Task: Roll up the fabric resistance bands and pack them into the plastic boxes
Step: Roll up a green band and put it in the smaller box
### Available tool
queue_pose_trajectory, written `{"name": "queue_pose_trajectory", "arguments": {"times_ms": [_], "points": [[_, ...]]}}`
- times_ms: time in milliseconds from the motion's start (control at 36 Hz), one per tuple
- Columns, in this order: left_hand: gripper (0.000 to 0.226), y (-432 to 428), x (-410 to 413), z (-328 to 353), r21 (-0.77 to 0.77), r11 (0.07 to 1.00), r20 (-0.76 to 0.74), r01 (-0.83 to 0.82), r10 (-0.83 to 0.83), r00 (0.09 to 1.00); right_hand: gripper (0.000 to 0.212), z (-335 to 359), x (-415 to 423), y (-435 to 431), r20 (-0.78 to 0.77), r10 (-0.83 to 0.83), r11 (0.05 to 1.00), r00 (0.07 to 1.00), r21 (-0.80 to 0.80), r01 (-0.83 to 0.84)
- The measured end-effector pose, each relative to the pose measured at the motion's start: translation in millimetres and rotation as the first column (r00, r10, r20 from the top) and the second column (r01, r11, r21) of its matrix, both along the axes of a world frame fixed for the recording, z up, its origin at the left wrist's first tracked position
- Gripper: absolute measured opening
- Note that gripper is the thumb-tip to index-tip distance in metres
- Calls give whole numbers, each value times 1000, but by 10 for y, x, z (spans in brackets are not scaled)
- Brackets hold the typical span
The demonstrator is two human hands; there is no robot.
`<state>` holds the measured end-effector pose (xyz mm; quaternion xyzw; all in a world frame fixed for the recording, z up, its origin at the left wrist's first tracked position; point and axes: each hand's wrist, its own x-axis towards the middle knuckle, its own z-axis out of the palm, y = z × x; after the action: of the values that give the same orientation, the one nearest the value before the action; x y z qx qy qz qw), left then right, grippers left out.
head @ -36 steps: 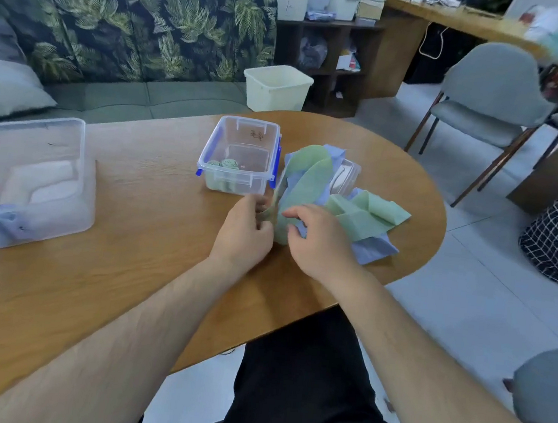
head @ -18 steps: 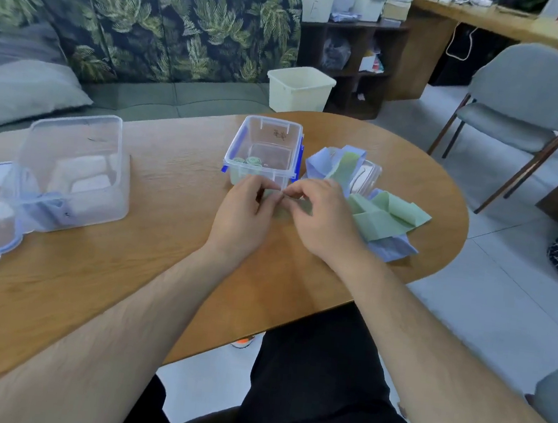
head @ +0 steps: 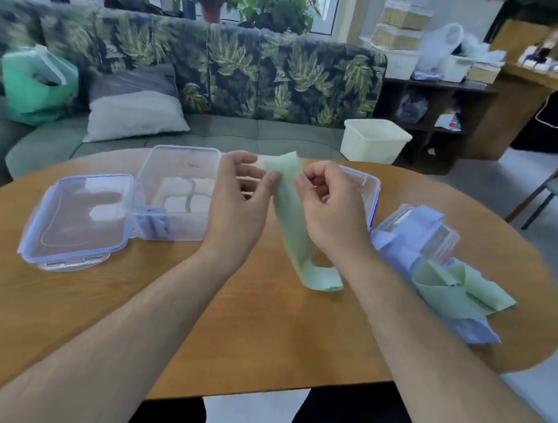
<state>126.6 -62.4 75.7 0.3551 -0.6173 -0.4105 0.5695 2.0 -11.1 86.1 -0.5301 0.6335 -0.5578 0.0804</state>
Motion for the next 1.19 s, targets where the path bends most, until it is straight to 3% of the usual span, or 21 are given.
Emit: {"name": "queue_pose_trajectory", "arguments": {"times_ms": [167, 333, 444, 528, 611, 778, 1194], "points": [[17, 149, 93, 165, 11, 999, -50, 52, -51, 997, 8, 95, 235, -42, -176, 121, 984, 977, -111, -141], [13, 88, 217, 170, 29, 999, -14, -41, 41, 999, 20, 150, 297, 24, -61, 262, 963, 963, -55, -265], [14, 113, 234, 212, 14, 999, 20, -52, 52, 998, 15, 156, 308, 13, 0, 175, 983, 985, -53, -174], [15, 137, 227, 262, 4, 999, 25, -53, 53, 998, 28, 202, 294, -38, 135, 65, 997, 989, 20, -68], [16, 144, 233, 301, -36, 999, 33, -22, 23, 999, 19, 270, 265, -69, 99, 49, 995, 994, 82, -57], [18, 98, 281, 331, -76, 997, 46, -12, 16, 999, 13, 340, 252, -70, 132, 81, 996, 988, 12, -84], [23, 197, 385, 650, -91, 995, 105, 49, -39, 994, 15, 682, 314, 114, 223, 176, 982, 959, 27, -186]]}}
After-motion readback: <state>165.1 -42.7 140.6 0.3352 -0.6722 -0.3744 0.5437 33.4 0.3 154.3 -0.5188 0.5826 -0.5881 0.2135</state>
